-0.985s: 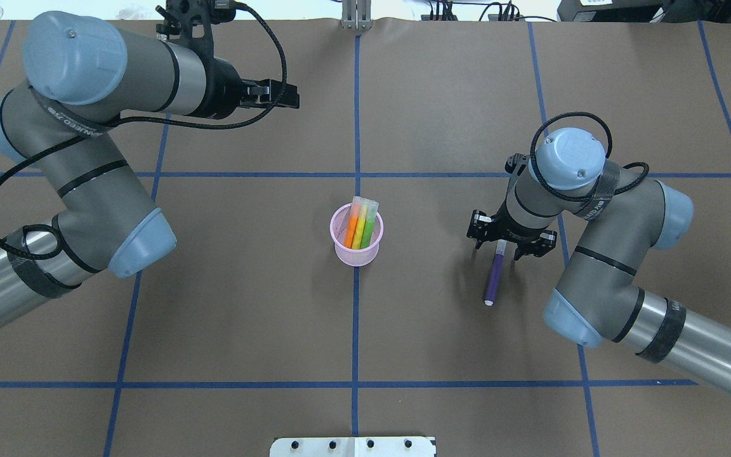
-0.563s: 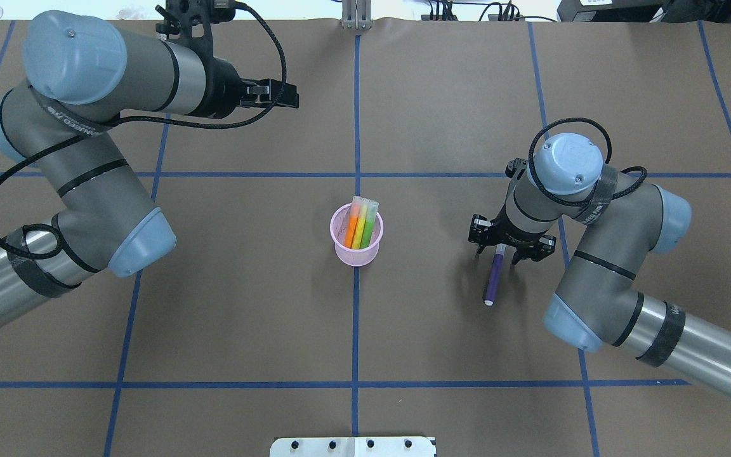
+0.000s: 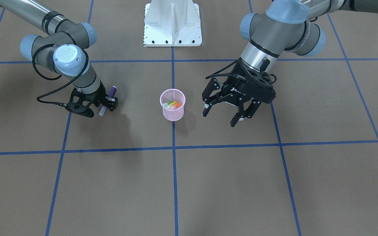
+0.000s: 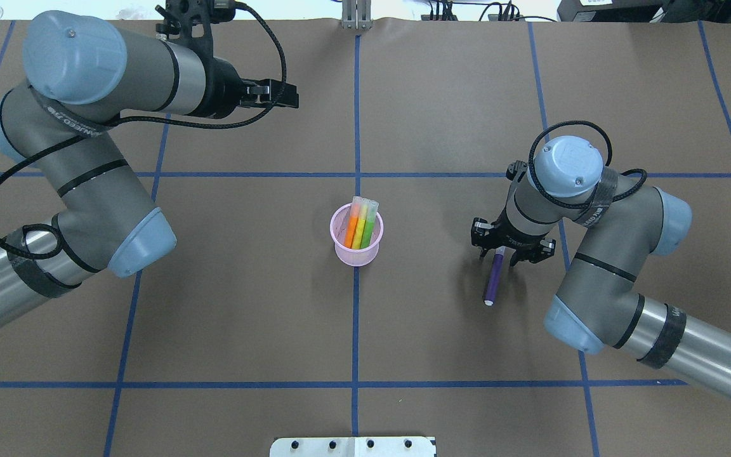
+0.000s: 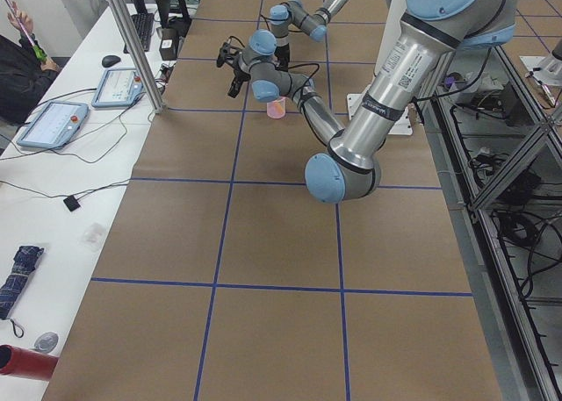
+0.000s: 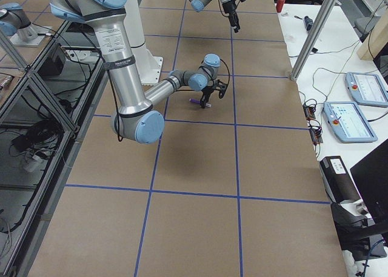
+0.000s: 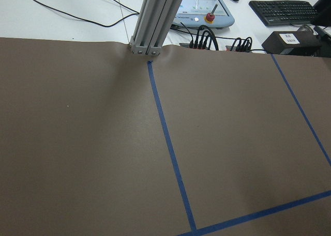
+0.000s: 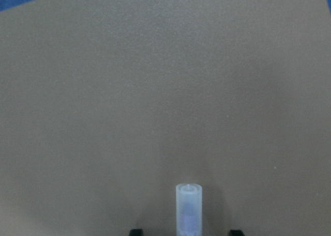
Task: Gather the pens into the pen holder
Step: 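Lift the purple marker upright with the right gripper toward the cup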
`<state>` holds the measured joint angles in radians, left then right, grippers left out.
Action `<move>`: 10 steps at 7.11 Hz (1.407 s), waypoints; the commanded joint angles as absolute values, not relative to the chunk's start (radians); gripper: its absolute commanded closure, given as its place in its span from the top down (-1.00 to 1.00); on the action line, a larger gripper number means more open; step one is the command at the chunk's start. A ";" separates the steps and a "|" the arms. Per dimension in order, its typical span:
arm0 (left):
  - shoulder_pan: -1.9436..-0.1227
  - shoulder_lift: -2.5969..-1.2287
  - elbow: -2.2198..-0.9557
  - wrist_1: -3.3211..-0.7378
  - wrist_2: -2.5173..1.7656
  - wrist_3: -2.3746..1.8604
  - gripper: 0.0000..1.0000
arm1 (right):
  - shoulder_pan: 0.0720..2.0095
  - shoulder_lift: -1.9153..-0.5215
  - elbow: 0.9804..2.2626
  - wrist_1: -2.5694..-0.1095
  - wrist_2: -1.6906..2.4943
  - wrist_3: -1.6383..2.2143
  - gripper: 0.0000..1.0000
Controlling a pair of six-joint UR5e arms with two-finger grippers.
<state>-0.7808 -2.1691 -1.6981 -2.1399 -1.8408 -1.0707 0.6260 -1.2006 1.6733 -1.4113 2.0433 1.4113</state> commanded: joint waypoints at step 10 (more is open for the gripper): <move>-0.899 -2.146 -1.692 -1.971 -2.002 -0.885 0.99 | 0.696 -1.106 1.908 -1.397 1.874 1.396 -1.00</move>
<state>-0.8777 -2.1594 -1.6964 -1.9965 -1.9893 -0.9348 0.6840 -1.1584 1.8694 -1.3991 1.9311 1.3976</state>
